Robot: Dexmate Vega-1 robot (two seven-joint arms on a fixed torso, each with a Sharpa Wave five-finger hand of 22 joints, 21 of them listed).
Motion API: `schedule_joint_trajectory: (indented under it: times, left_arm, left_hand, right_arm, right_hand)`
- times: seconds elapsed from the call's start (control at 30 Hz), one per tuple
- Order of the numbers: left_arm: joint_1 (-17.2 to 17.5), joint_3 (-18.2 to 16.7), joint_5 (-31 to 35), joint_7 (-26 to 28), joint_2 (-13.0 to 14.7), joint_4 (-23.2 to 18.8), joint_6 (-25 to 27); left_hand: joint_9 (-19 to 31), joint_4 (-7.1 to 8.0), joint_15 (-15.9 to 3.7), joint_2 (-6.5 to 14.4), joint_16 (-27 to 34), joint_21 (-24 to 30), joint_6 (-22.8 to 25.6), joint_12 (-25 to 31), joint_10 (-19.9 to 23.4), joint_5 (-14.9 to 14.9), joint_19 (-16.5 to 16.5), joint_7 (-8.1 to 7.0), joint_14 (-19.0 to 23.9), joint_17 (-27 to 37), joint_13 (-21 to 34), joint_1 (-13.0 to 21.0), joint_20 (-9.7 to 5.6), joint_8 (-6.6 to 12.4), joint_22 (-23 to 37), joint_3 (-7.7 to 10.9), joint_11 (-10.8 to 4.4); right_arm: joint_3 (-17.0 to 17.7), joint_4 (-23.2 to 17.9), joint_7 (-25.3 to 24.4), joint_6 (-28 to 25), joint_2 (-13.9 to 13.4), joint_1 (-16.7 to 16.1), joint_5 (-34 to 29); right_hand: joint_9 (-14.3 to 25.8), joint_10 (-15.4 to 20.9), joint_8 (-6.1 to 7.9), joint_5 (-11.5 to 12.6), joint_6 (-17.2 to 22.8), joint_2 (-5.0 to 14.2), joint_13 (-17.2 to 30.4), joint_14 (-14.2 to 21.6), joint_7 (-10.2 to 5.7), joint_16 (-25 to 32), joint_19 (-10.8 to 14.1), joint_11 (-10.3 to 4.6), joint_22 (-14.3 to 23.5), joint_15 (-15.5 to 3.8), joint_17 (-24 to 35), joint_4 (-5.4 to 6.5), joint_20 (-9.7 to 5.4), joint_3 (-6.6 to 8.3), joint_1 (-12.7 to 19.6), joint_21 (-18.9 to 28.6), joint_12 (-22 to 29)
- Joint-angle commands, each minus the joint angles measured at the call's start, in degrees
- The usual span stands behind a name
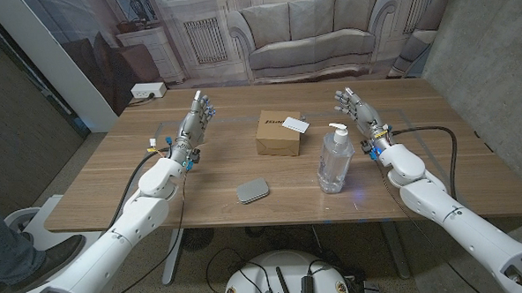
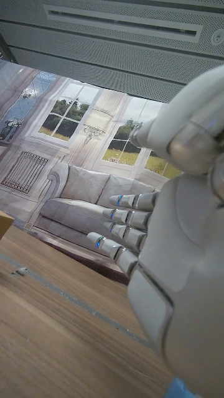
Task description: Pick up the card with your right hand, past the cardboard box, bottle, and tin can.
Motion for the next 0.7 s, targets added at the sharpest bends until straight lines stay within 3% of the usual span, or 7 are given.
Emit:
schedule_joint_trajectory:
  times: [0.03,0.17,0.3,0.7]
  left_arm:
    - [0.75,-0.1,0.45,0.53,0.27,-1.32,-0.27]
    - [1.15,-0.12,0.8,1.06,0.46,-2.19,-0.18]
    - [1.54,-0.12,1.06,1.52,0.68,-2.92,0.05]
    - [2.54,-0.63,1.58,2.86,1.49,-4.98,0.66]
  left_hand:
    - [0.14,-0.37,-0.19,0.05,0.16,-0.31,0.33,0.15,0.24,0.27,-5.08,-0.15,-1.32,0.14,0.11,0.21,-4.01,0.46,0.18,-0.27,-0.07]
    - [0.14,-0.4,-0.19,0.05,0.17,-0.34,0.46,0.14,0.27,0.28,-5.02,-0.1,-1.2,0.14,0.11,0.26,-3.99,0.47,0.18,-0.31,-0.14]
    - [0.14,-0.42,-0.17,0.05,0.15,-0.39,0.5,0.16,0.43,0.28,-4.97,-0.04,-1.15,0.14,0.11,0.31,-3.97,0.45,0.18,-0.35,-0.07]
    - [0.14,-0.51,-0.19,0.07,0.09,-0.54,0.63,0.1,0.54,0.3,-4.85,-0.13,-0.99,0.14,0.11,0.46,-3.96,0.38,0.19,-0.47,-0.01]
  right_arm:
    - [-0.46,0.6,-2.84,1.55,0.1,0.06,-3.9]
    - [-0.57,0.5,-4.14,1.88,-0.17,0.07,-5.84]
    - [-0.67,0.4,-5.01,1.87,-0.31,0.09,-7.01]
    - [-0.96,-0.23,-9.9,1.56,-0.98,0.21,-13.4]
  right_hand:
    - [0.14,0.73,-0.29,0.31,0.16,0.09,0.21,0.97,-1.73,0.13,0.84,-1.26,0.16,-0.9,0.11,-0.72,-2.97,0.21,1.06,-0.25,0.34]
    - [0.18,1.29,-0.09,0.34,0.84,0.36,0.22,1.52,-2.94,0.15,1.36,-1.5,0.16,-1.19,0.07,-1.24,-2.95,0.53,1.9,-0.39,0.44]
    - [0.21,1.74,0.07,0.33,1.55,0.39,0.23,1.95,-3.86,0.1,1.88,-2.69,0.17,-1.39,0.07,-1.75,-3.1,0.7,2.6,-0.59,0.48]
    - [0.26,2.93,0.32,0.4,2.83,0.62,0.25,2.6,-5.53,-0.02,2.57,-3.73,0.19,-1.62,0.04,-2.92,-3.25,1.25,4.38,-1.01,0.7]
